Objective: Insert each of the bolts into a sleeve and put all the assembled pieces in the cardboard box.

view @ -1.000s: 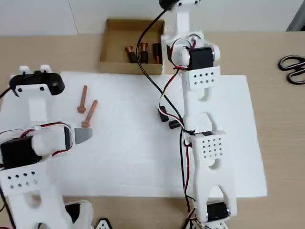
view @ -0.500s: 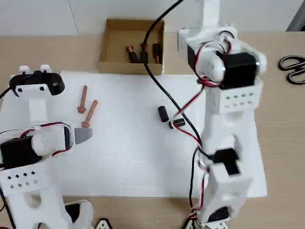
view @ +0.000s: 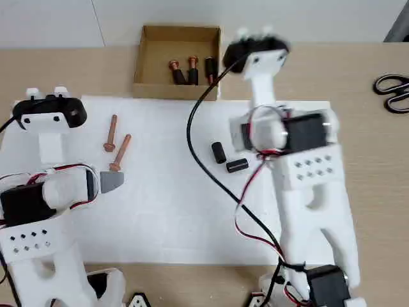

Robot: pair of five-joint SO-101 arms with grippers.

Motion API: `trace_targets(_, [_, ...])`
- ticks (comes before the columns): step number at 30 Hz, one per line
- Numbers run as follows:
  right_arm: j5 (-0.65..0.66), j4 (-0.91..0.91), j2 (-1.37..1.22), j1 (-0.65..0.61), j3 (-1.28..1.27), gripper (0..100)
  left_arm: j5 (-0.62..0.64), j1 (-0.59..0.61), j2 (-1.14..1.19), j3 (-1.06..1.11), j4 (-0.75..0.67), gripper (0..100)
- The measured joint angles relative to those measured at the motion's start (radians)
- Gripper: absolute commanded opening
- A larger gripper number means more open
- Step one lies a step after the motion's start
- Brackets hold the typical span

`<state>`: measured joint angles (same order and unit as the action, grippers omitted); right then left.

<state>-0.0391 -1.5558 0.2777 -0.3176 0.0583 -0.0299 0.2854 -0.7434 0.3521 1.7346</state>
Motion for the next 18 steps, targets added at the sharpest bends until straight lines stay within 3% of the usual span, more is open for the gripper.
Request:
trace_targets(9, [0.0,0.433,0.0,-0.08,-0.419,15.8,0.0,0.0,0.0,0.0,0.0,33])
trace_targets(18, [0.0,0.848,0.0,-0.104,-0.684,15.8,0.0,0.0,0.0,0.0,0.0,33])
